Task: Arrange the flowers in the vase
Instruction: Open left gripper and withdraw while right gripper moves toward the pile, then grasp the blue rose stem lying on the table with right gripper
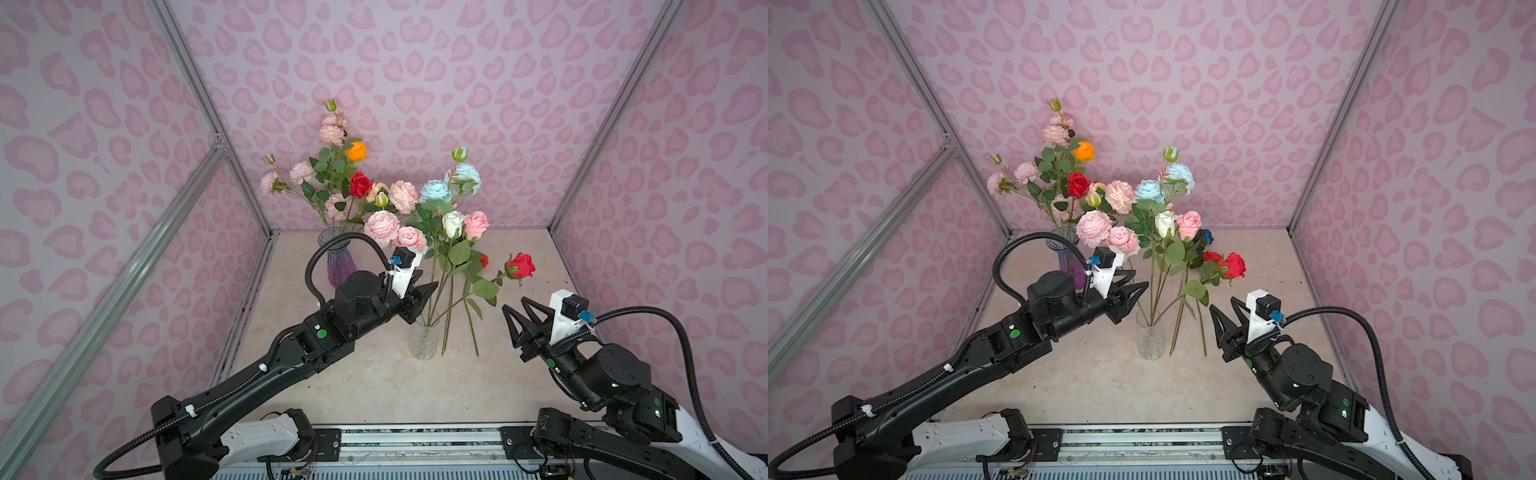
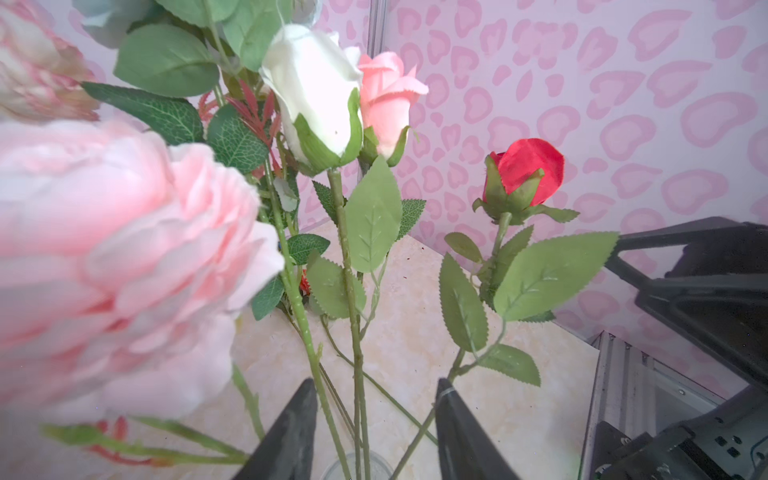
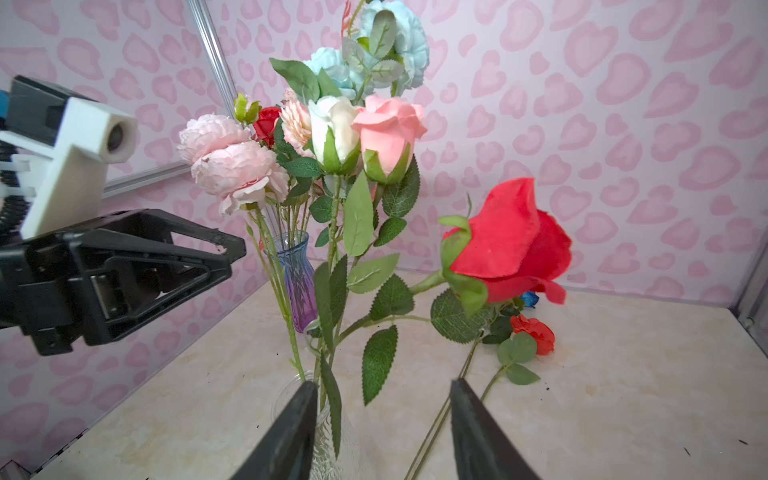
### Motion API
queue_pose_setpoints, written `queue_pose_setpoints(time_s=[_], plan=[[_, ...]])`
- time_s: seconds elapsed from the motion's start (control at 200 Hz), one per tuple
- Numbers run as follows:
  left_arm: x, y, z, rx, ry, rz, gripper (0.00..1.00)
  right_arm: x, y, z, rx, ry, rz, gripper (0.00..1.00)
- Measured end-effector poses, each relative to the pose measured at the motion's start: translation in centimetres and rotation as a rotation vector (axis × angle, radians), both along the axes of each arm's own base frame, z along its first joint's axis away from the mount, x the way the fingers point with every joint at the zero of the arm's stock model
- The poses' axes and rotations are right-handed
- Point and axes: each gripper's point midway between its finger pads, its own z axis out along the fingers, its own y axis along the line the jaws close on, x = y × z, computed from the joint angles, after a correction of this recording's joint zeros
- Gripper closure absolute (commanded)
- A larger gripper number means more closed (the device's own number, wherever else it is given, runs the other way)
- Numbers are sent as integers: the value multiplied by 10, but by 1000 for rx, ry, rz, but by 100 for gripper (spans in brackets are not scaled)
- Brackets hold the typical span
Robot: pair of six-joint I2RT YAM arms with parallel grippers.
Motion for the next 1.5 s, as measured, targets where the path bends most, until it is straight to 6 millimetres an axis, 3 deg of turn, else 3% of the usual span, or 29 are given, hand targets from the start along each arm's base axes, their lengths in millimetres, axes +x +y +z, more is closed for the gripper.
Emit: queue_pose_setpoints(time_s=[0.06, 0.165, 0.335, 0.6, 0.78, 0.825, 0.955, 1.025, 1.145, 1.265, 1.395, 1.505], plan=[[-4, 7, 4, -16, -8, 4, 52, 0, -5, -3, 1, 19, -19, 76], [-13, 19, 8, -51, -11, 6, 52, 2, -13, -11, 1, 54, -59, 87], [-26, 46, 6, -108, -9, 45, 52, 8, -20, -52, -11, 130, -132, 100], [-37, 94, -3, -226, 16, 167, 52, 36, -37, -120, 11, 267, -300, 100], [-36, 120, -28, -283, 70, 270, 50, 66, -49, -192, 115, 480, -352, 100], [-34, 125, -38, -292, 92, 297, 50, 72, -50, -209, 145, 534, -353, 95], [-32, 136, -70, -307, 164, 362, 49, 84, -35, -242, 204, 674, -284, 87], [-32, 139, -84, -314, 196, 382, 48, 91, -24, -248, 206, 730, -251, 79], [-32, 144, -105, -321, 245, 412, 47, 114, -13, -252, 163, 794, -246, 77], [-33, 147, -114, -343, 268, 427, 46, 139, 2, -264, 102, 856, -214, 78], [-34, 151, -116, -361, 274, 436, 45, 148, 18, -286, 92, 919, -159, 79], [-35, 153, -116, -374, 276, 438, 44, 157, 31, -294, 117, 939, -120, 78]])
